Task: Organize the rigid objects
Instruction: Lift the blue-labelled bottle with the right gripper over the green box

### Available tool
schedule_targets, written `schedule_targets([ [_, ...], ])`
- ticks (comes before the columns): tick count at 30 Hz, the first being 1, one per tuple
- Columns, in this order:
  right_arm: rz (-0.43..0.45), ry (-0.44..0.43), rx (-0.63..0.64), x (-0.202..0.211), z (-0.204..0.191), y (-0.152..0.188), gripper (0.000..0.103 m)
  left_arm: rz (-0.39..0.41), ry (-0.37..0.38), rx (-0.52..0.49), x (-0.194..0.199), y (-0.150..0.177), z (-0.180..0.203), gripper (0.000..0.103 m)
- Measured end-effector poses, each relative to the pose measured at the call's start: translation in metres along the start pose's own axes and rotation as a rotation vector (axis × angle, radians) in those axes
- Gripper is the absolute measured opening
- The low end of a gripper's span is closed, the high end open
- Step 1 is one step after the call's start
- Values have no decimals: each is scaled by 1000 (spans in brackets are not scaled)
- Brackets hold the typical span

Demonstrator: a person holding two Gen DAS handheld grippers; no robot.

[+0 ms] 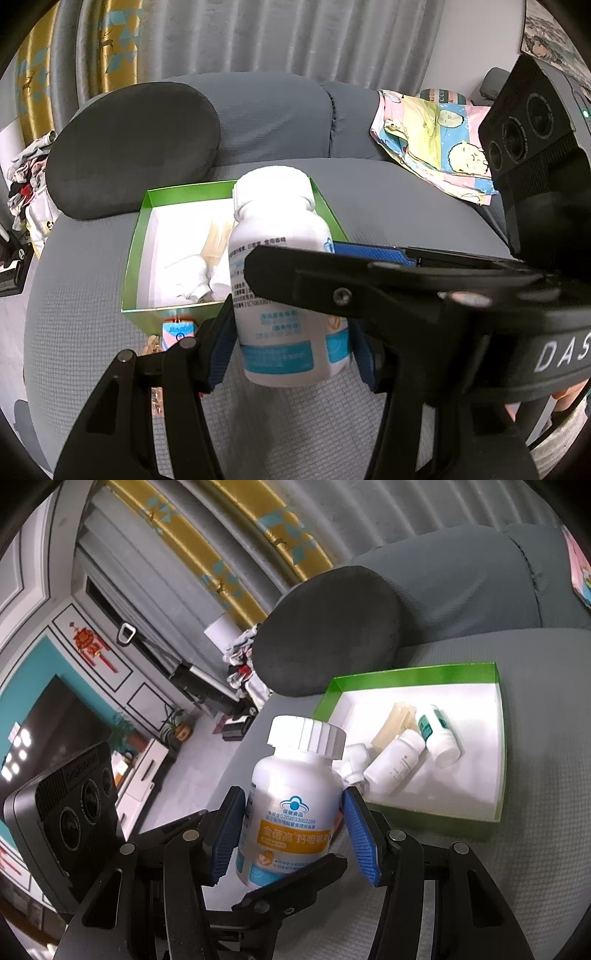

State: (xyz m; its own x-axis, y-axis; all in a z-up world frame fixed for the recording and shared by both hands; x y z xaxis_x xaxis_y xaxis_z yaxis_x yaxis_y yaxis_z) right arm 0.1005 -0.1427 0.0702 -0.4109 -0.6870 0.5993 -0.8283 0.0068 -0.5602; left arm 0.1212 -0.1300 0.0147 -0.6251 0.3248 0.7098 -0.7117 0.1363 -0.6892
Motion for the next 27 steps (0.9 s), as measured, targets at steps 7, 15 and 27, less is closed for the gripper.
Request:
schedule_targets([
  [7, 4, 4, 0, -3, 6, -11, 57, -7, -4, -10, -7, -12, -3, 54],
  [15, 13, 8, -13, -12, 20, -29, 57, -20, 8, 0, -22, -32, -11, 54],
  [27, -20, 29, -60, -40, 59, -43, 57, -86, 31, 24, -68, -40, -25, 54],
])
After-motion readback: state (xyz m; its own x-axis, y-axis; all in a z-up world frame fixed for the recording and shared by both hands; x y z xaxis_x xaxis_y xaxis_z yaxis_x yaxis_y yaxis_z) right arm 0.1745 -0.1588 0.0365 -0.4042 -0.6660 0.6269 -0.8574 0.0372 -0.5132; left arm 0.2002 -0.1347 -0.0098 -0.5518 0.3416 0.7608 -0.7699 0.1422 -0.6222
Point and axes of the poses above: each gripper's, at about its wrist camera, not at the fingertips, and x roughly against the way its jaws point, z to its right, y to its underside, the point moved 7 cm from there along -x, roughly the way its jaws point, and after that the axes turned 2 degrees about -x, right-handed, at the moved point
